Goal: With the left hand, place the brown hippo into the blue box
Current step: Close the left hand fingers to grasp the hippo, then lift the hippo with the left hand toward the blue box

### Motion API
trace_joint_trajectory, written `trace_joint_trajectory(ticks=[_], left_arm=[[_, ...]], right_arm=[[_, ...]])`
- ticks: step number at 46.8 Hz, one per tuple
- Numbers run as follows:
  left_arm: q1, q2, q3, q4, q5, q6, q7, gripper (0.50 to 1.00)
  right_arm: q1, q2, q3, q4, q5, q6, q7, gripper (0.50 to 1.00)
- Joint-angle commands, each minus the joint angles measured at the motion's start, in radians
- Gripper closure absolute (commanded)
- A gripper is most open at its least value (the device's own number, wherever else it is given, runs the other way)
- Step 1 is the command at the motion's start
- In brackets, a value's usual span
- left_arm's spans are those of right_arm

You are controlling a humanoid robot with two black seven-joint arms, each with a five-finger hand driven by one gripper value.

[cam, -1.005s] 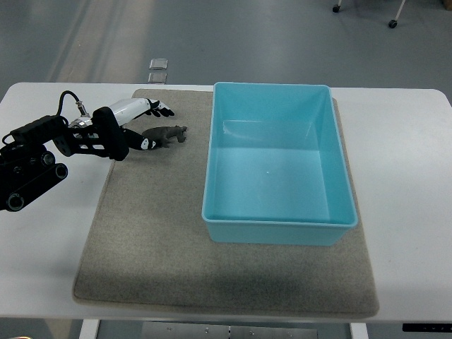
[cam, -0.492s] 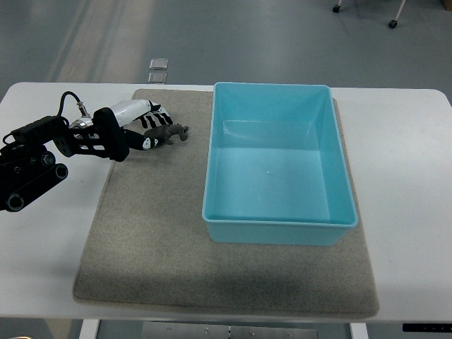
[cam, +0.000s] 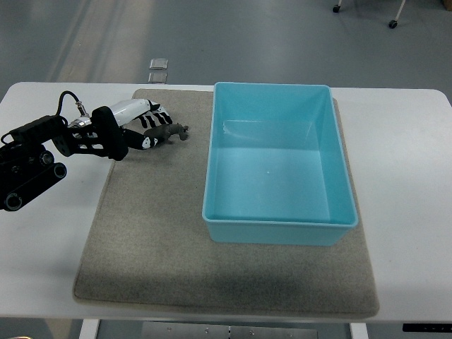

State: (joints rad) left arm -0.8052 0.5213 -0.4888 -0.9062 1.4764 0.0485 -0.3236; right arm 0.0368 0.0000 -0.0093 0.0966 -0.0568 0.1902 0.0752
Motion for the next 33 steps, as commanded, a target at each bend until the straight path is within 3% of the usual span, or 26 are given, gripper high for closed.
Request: trace_joint_trajectory(ticks=[1,22,33], left_arm=[[-0.012,0.002,-0.004,0.000,-0.002,0.001,0.000,1.000],[-0.081,0.022,-0.056,-0.042,-0.008,-0.002,0.000,1.000],[-0.117,0.034,-0.114,-0.068,-0.013,-0.053,0.001,1.000]], right_arm=[[0.000,0.000,0.000,0.000,0.000,0.000,0.000,0.564],[0.000,0.000,0.000,0.000,0.000,0.000,0.000,0.564],[0.000,0.000,0.000,0.000,0.000,0.000,0.000,0.564]])
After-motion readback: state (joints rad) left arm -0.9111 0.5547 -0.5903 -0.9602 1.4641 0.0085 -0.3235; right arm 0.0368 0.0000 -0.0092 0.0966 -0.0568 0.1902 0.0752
